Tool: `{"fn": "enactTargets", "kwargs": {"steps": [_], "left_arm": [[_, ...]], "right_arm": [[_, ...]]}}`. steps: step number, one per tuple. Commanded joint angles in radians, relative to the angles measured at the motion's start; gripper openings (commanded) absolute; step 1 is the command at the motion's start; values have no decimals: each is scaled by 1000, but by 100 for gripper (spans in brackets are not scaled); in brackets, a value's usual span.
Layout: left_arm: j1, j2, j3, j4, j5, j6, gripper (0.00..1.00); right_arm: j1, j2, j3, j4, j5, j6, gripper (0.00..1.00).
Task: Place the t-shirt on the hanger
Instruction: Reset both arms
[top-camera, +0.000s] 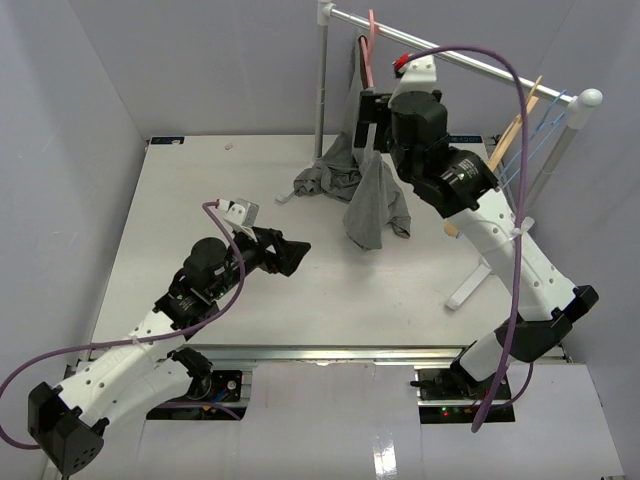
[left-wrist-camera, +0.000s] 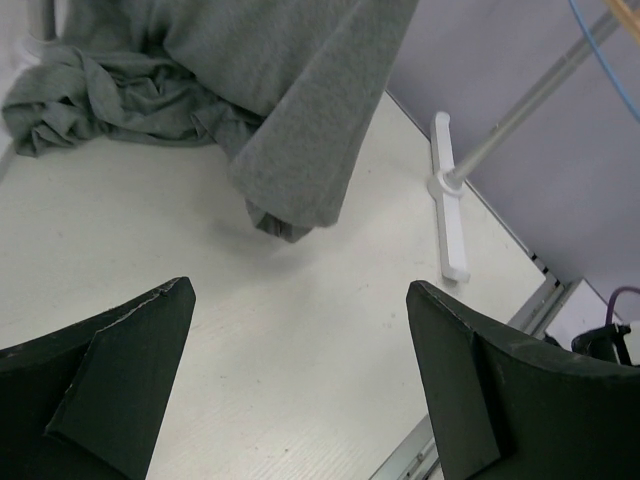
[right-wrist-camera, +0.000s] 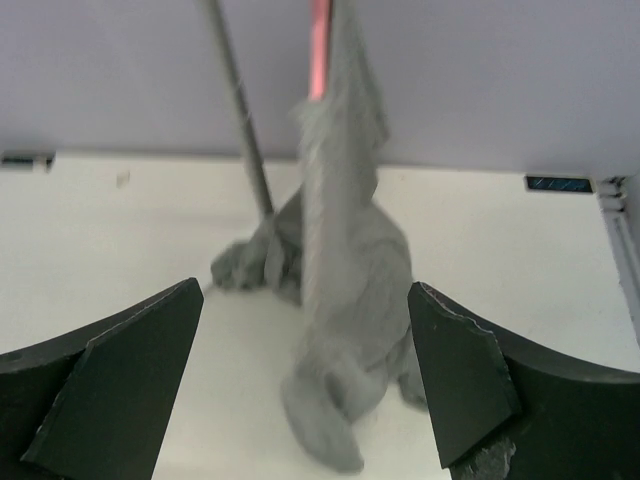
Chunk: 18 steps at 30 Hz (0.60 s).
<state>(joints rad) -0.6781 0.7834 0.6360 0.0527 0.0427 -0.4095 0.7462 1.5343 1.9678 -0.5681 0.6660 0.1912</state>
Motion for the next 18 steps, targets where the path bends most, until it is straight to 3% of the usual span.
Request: {"fn": "enactTargets", "kwargs": {"steps": [1, 5, 14, 18], "left_arm": [[-3, 19, -35, 125, 100, 11, 98], [-5, 22, -63, 130, 92, 18, 98], [-41, -28, -165, 177, 84, 14, 98], [-73, -96, -189, 139, 37, 37, 98]], "right_arm": [[107, -52, -139, -115, -102, -19, 90], [204, -180, -348, -41, -51, -6, 90], [272, -417, -748, 215, -209, 4, 90], [297, -548, -900, 305, -81, 42, 90]]}}
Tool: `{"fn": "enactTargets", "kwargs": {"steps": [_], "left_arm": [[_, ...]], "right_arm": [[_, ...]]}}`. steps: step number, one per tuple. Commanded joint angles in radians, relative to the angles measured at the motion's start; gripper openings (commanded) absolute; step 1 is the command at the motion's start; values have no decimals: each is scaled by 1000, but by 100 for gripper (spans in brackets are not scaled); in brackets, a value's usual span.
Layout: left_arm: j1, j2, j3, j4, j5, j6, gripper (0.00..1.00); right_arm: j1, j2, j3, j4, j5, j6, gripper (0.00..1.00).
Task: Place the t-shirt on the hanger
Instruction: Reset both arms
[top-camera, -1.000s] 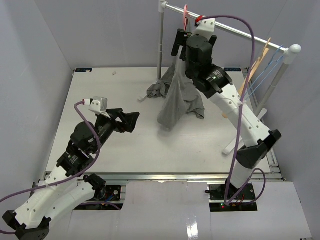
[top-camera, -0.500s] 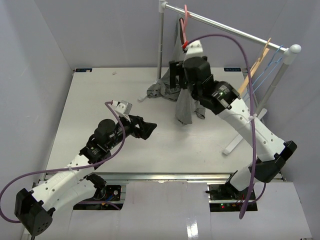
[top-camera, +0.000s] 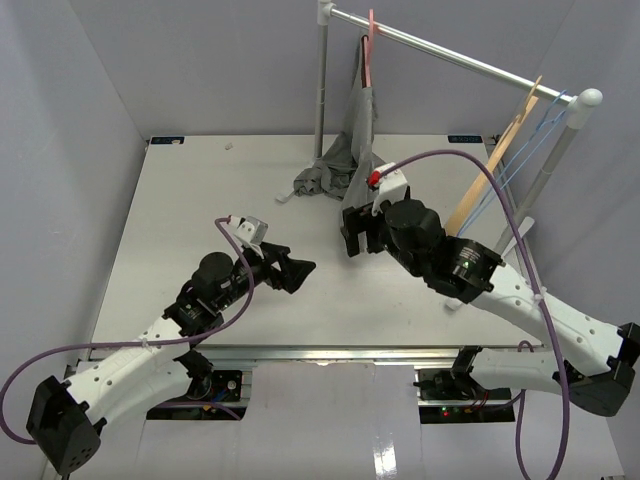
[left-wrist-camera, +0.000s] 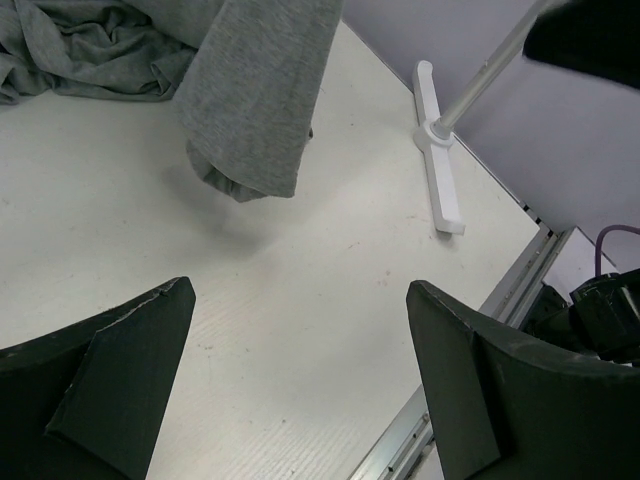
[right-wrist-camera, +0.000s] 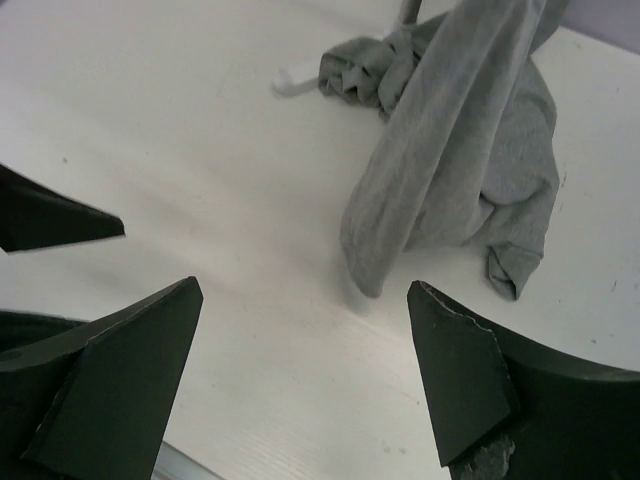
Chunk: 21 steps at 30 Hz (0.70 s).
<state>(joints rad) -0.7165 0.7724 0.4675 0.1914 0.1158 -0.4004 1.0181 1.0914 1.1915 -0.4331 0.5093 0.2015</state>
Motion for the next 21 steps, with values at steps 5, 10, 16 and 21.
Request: {"fn": "enactTargets", "kwargs": {"steps": [5, 10, 16, 21], "left_arm": [[-75, -209, -80, 3, -131, 54, 98], [-114, -304, -88, -9, -188, 76, 98], [-150, -430, -127, 13, -222, 97, 98], [-176, -470, -122, -3, -251, 109, 98]], "right_arm": [[27, -290, -269, 252, 120, 47, 90], [28, -357, -312, 262, 149, 39, 90], [28, -379, -324, 262, 149, 35, 90], [28, -397, -333, 274, 142, 30, 90]]}}
